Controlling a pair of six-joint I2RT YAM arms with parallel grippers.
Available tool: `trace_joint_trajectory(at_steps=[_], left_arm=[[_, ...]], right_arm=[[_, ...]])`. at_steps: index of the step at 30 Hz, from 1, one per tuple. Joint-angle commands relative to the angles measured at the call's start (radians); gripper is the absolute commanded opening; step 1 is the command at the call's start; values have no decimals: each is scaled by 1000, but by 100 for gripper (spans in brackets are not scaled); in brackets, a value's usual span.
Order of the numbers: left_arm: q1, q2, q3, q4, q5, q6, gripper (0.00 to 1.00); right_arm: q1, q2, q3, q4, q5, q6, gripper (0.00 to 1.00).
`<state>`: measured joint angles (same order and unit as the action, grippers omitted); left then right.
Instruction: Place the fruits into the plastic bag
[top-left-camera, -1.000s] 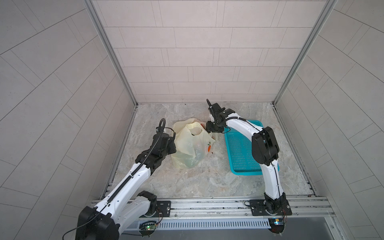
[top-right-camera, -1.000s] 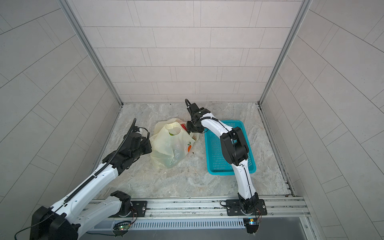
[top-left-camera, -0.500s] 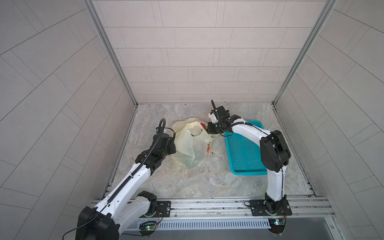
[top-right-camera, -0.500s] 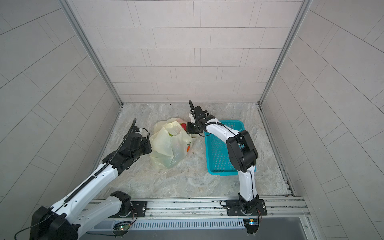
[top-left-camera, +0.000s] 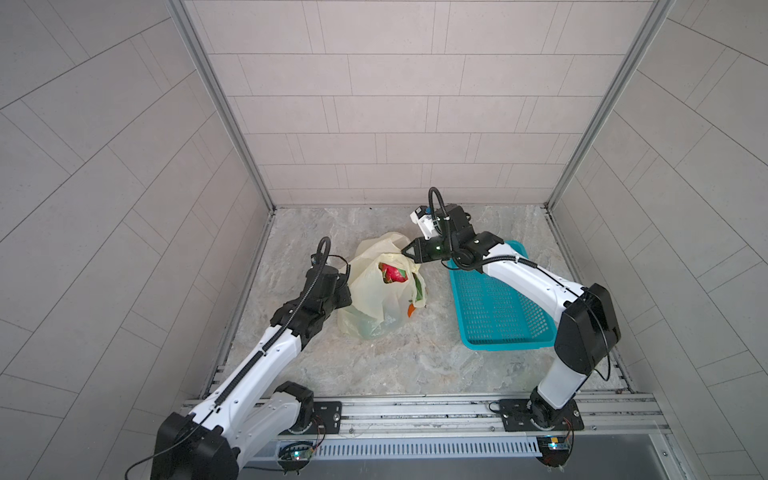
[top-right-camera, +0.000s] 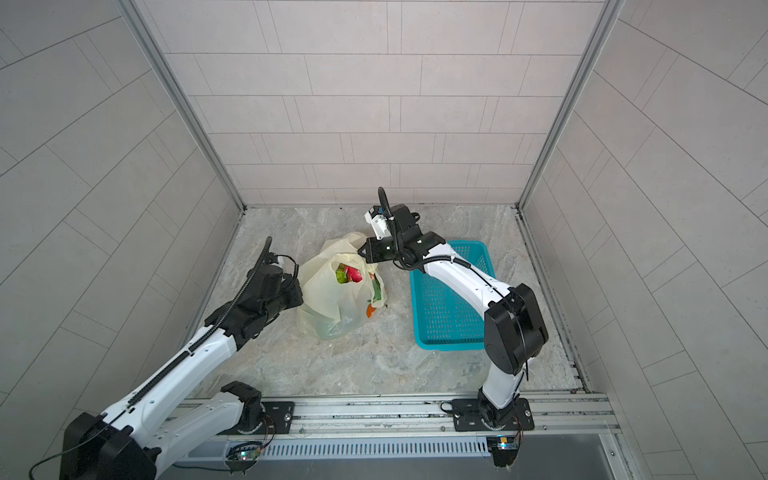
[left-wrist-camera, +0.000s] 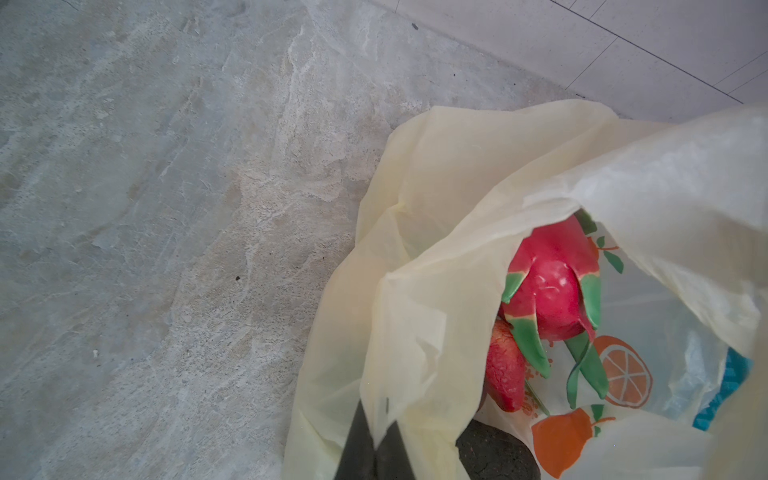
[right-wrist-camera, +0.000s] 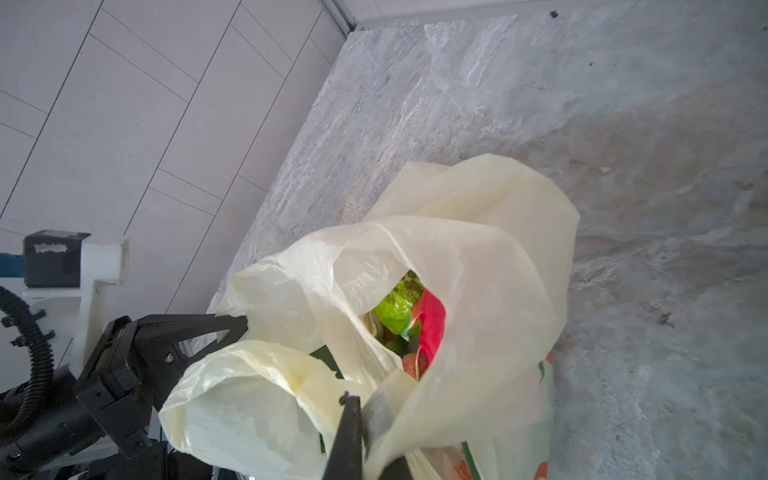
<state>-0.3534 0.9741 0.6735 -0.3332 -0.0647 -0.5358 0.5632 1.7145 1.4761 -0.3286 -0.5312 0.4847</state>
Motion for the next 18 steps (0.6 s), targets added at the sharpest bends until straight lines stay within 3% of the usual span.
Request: trace_joint_trajectory(at_steps=[1,6,18], left_arm=[[5,-3,14,42,75,0,0],[5,13,26,119,224,12,0],[5,113,39,236,277,-36,0]], right_arm=[[16,-67,58,8,12,-17,0],[21,-98,139,-14,84,-31,0],[24,-105,323,-201,178,-159,0]])
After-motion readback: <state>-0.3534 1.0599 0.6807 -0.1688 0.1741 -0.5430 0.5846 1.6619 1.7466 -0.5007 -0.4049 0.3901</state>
